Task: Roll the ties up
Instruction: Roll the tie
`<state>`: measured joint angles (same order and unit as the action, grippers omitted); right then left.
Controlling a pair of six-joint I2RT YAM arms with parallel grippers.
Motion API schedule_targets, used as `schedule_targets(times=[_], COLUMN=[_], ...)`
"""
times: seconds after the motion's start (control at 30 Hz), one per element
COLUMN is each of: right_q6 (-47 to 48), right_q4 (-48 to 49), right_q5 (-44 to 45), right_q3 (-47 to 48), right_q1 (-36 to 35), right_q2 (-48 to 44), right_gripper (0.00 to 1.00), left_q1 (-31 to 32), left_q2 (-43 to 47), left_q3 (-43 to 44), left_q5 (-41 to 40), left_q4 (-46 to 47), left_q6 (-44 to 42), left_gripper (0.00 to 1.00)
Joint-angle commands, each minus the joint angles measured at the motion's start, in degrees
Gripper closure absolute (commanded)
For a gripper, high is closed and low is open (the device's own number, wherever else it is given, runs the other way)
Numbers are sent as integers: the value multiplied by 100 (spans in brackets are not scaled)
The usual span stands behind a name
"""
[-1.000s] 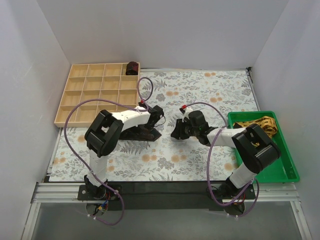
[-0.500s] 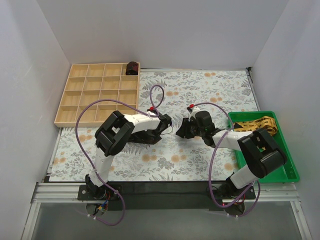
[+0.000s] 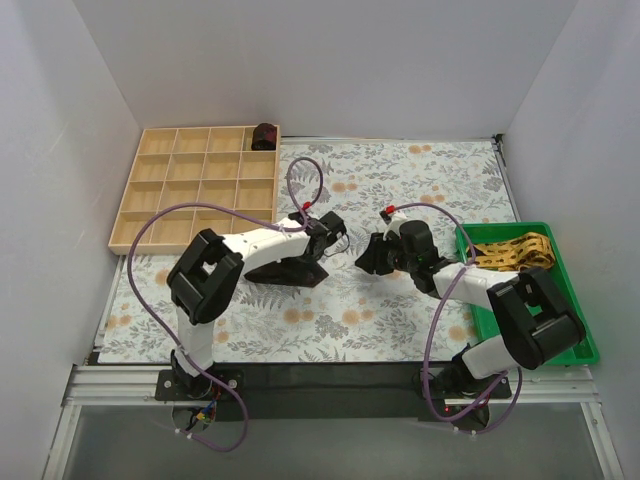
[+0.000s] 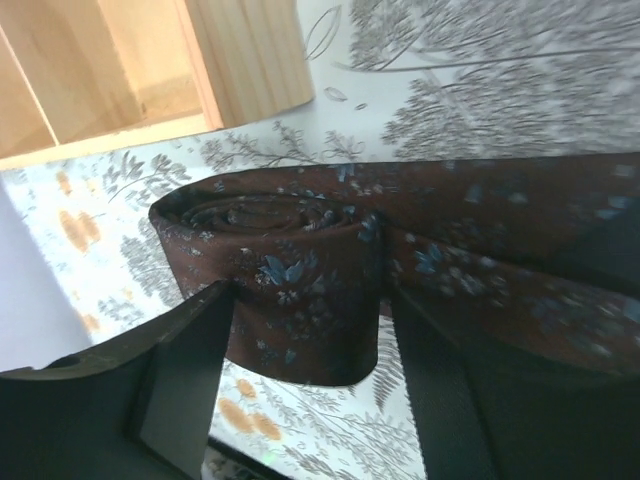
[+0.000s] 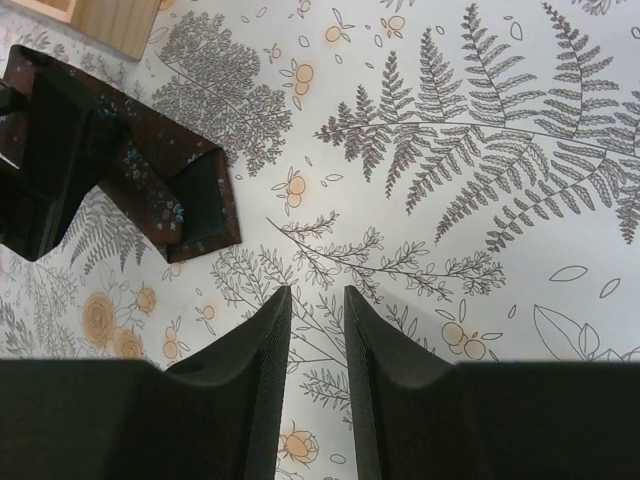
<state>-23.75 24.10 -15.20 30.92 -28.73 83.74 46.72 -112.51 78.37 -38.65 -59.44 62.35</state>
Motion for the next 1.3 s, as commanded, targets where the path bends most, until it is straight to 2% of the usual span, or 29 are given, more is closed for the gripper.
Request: schedule_targets(times=[0.0, 0.07, 0.13, 0.2, 0.27, 0.33, 0.37, 0.4, 0.53, 0.67, 0.7, 0.73, 0.83, 1.0, 1.27], right_q6=[283, 388, 511, 573, 651, 678, 687, 696, 573, 424, 397, 371, 283, 195, 72], right_q4=[174, 174, 139, 78, 69, 51, 43, 16, 7, 25, 42, 60, 165, 350, 552], right_q5=[-246, -290, -352, -413, -684, -913, -1054, -1055, -1116, -1230, -1257, -1266, -1327, -1512, -1635], right_q3=[2, -15, -24, -15, 46, 177, 221, 265, 511, 871, 916, 968, 1092, 1285, 1514], right_q1=[17, 17, 17, 17, 17, -10, -18, -88, -238, -414, -475, -519, -651, -862, -985], right_q2=[-236, -341, -420, -473, -447, -342, -289, -228, -8, 273, 387, 432, 634, 967, 1232], right_gripper=[69, 68, 67, 66, 65, 64, 63, 63, 63, 62, 62, 62, 61, 61, 61], left_q1=[39, 22, 4, -171, -399, -952, -1189, -1705, -2692, -3800, -4150, -4284, -4487, -4584, -4584], left_q2=[712, 984, 1178, 1617, 2273, 2776, 3004, 3442, 4086, 4290, 4290, 4229, 4044, 3561, 3288], left_q3=[47, 82, 82, -93, -608, -1111, -1670, -1911, -2852, -3485, -3704, -3784, -4013, -4216, -4523], left_q5=[560, 692, 754, 964, 1569, 2149, 2865, 3177, 4329, 5463, 6083, 6333, 7044, 7538, 7487], left_q4=[591, 653, 653, 880, 1431, 1890, 2371, 2593, 3315, 3938, 4071, 4194, 4572, 5161, 5548], left_q6=[-135, -161, -170, -223, -346, -486, -548, -600, -969, -1137, -1137, -1128, -1058, -751, -408], left_gripper=[37, 37, 29, 29, 29, 29, 28, 28, 25, 23, 21, 21, 19, 19, 19])
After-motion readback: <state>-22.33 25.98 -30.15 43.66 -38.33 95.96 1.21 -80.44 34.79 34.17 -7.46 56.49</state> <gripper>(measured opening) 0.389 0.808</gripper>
